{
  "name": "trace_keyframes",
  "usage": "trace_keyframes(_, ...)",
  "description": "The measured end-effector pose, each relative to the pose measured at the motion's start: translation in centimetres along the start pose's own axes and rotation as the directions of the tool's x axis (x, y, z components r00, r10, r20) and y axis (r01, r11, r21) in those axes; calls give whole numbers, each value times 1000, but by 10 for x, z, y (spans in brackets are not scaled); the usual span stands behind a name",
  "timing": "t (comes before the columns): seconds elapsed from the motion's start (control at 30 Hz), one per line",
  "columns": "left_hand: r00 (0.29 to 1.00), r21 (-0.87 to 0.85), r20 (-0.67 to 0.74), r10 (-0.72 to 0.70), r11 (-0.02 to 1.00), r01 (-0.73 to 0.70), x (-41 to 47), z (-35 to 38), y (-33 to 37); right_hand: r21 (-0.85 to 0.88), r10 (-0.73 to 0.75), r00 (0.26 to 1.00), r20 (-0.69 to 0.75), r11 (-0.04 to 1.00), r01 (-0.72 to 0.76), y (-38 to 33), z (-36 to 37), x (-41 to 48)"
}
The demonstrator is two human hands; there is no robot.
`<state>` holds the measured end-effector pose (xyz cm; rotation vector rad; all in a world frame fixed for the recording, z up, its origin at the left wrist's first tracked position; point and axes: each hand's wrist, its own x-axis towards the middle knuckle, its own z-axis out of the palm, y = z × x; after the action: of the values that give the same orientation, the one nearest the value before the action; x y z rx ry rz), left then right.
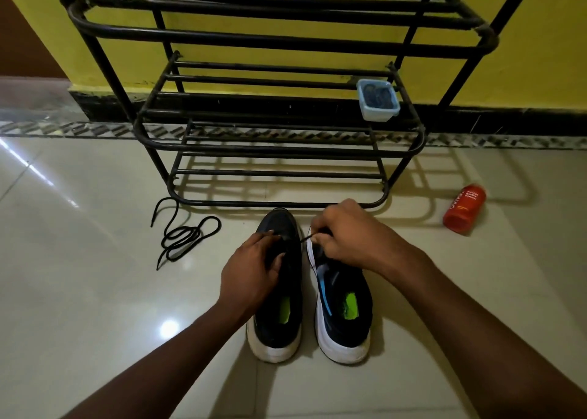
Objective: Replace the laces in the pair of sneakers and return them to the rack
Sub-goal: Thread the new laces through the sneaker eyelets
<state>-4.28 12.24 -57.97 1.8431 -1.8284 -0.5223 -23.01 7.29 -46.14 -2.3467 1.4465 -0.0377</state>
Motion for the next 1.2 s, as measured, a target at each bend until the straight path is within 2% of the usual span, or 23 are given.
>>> trace_keyframes(0.07,1000,8,-1,-8,1000,8,0,1,0,75,-64,987,-145,994,75,-1,-10,-1)
trace_keyframes(0.1,1000,8,-3,-15,1000,15,0,1,0,60,-91,980,-178,993,103,-2,-13,-2)
trace_keyframes(0.23,1000,11,10,-29,1000,29,-1,3,-1,-33,-148,969,-197,989,144,-17,-15,-9)
trace_keyframes(0.3,999,8,18,-40,999,40,-1,2,0,-95,-147,957,-249,987,127,-18,-14,-10)
trace_keyframes(0.43,999,-43,44,-30,999,32,0,-1,2,-58,-81,926,-368,996,64,-14,-17,-7)
trace_keyframes(0.6,989,-254,64,-136,956,148,7,-26,8,199,-15,935,-355,976,92,-9,-16,-5)
trace_keyframes(0.63,989,-344,108,-99,930,131,10,-33,12,237,-6,930,-369,966,100,-10,-15,-6)
trace_keyframes(0.73,964,-648,242,110,757,76,22,-54,28,326,46,902,-429,939,106,-11,-12,-5)
trace_keyframes(0.83,971,-706,216,101,703,83,39,-69,41,357,114,882,-458,932,65,-10,-8,-4)
trace_keyframes(0.93,976,-760,215,-12,626,175,51,-77,42,395,173,889,-423,919,9,-7,0,-6)
trace_keyframes(1.07,923,-775,279,-267,505,380,62,-78,35,330,234,952,-196,930,-161,-1,25,-10)
trace_keyframes(1.13,894,-784,300,-334,447,430,66,-77,29,321,268,959,-94,920,-226,0,38,-13)
trace_keyframes(1.2,864,-813,335,-376,347,467,68,-77,27,316,300,953,-47,909,-270,-2,48,-18)
